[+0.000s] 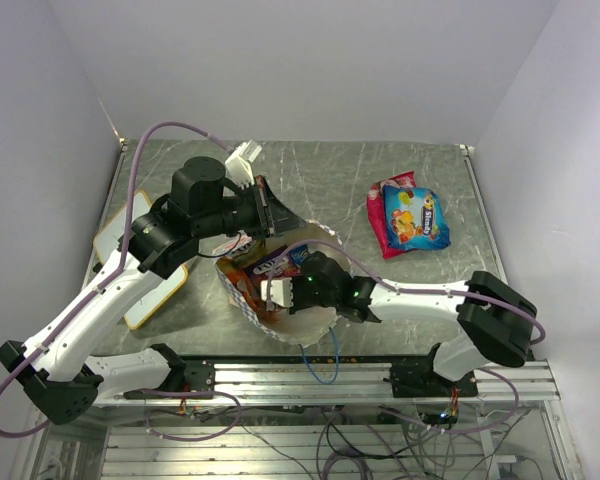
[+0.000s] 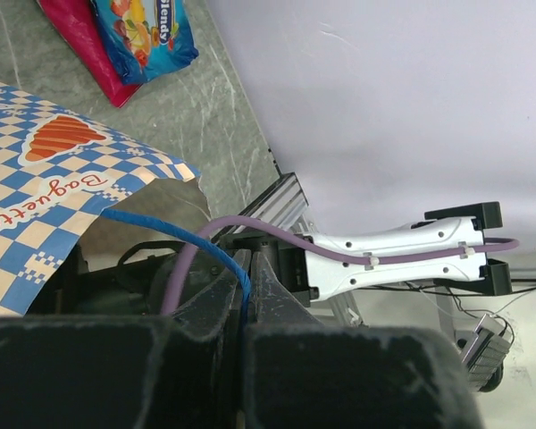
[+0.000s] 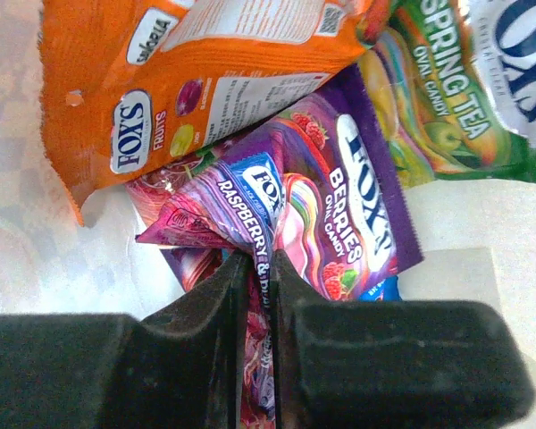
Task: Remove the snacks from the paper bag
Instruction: Take out the snack from the paper bag.
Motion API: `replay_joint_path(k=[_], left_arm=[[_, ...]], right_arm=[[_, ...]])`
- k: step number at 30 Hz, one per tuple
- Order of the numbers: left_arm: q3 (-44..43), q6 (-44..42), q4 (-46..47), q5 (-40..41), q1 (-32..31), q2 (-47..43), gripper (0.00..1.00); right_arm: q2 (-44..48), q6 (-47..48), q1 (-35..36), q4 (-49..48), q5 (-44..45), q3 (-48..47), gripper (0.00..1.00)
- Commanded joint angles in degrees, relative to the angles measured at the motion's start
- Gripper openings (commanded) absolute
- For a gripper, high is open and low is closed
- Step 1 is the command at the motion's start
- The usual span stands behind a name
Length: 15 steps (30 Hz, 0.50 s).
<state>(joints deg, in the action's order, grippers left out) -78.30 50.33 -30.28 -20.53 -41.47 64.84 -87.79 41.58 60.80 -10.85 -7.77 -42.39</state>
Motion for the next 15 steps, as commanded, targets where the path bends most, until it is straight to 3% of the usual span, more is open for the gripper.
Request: replay_joint_path(k=[1, 15], left_arm=[[0.08, 1.79, 3.37, 1.81, -0.63, -0.98, 0.07], [0.98, 2.98, 1.80, 5.53, -0.58, -0.76, 0.07]], right_arm=[[5.50, -4.27, -0.76, -0.48, -0.83, -0.86, 0.00], [16.43, -19.65, -1.58, -5.59, -1.88, 2.30, 0.00]])
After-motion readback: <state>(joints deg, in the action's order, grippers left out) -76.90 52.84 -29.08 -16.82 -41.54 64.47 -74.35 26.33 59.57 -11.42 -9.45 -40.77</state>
